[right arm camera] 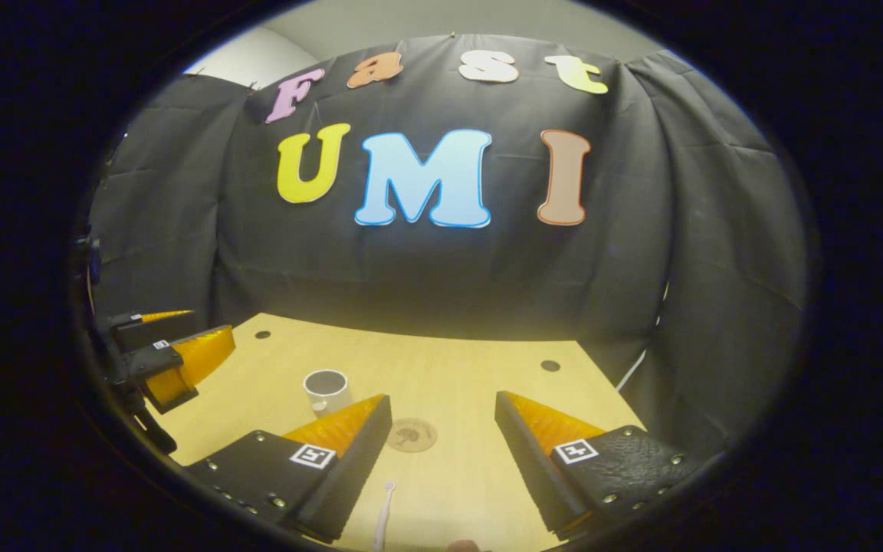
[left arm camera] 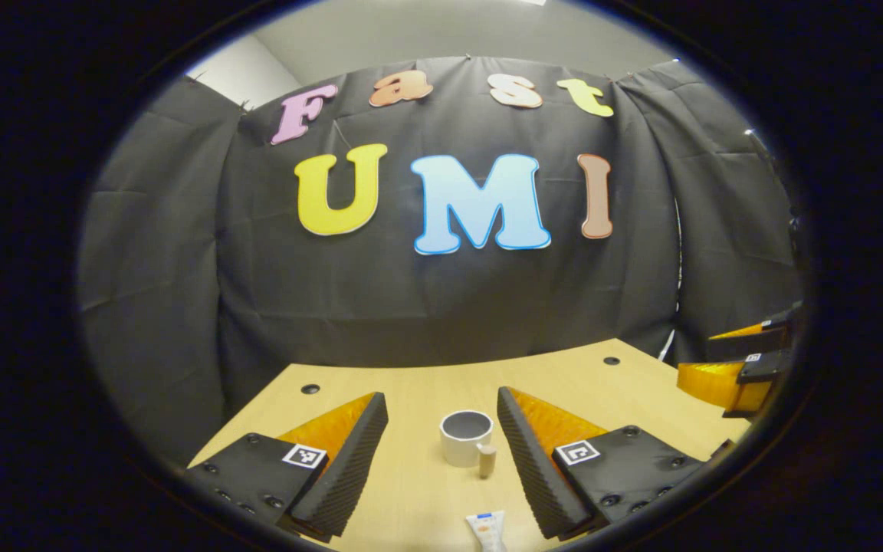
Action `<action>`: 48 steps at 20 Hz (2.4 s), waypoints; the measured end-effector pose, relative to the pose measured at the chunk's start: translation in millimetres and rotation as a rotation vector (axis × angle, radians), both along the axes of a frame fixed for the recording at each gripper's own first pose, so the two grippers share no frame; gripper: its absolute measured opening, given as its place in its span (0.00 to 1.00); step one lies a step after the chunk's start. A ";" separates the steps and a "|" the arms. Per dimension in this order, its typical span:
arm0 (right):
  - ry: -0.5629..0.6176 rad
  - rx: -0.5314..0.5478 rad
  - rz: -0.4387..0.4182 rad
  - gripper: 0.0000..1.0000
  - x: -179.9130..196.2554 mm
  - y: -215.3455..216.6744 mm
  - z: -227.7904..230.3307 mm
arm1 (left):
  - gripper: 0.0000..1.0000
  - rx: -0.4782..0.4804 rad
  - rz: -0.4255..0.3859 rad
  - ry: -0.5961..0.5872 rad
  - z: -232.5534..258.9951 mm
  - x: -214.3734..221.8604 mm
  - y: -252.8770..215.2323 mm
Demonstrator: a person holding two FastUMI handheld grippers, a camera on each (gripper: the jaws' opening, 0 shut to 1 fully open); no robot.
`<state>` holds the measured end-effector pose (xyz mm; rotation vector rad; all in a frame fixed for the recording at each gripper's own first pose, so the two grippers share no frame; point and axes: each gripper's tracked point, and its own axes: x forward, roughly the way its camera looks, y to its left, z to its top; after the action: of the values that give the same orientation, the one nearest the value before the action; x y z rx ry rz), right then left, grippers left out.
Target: Put the toothbrush and toothpaste on the desktop into the cup, then pick up the cup and place it on the coaster on the desktop.
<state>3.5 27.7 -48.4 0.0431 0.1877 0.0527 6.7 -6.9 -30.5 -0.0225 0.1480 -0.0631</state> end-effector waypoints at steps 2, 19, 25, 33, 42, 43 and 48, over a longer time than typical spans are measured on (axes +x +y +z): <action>0.041 0.005 0.015 0.88 0.5 5.0 -11.1 | 0.92 -0.020 -0.007 0.053 -19.5 -9.2 -8.5; 0.482 -0.004 0.071 0.88 -3.4 27.0 -126.2 | 0.92 -0.050 -0.038 0.598 -173.7 -41.7 -32.0; 0.657 0.063 0.123 0.89 -9.0 51.8 -165.4 | 0.93 -0.052 -0.054 0.813 -222.9 -59.1 -34.5; 0.888 0.061 0.127 0.89 -19.8 65.6 -220.6 | 0.95 -0.097 -0.077 1.093 -277.9 -88.7 -49.0; 1.037 0.018 0.173 0.90 -28.8 83.8 -255.2 | 0.94 -0.058 -0.111 1.207 -294.3 -105.8 -51.3; 1.040 0.013 0.173 0.87 -28.8 83.6 -254.9 | 0.94 -0.045 -0.109 1.211 -294.8 -104.4 -49.9; 1.072 -0.001 0.168 0.76 -36.4 81.0 -256.1 | 0.62 -0.021 -0.105 1.227 -297.9 -106.0 -48.7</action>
<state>-33.0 108.7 -304.4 0.0514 1.2635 0.1947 -99.3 -55.6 -328.4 -0.0726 1.3759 -0.1500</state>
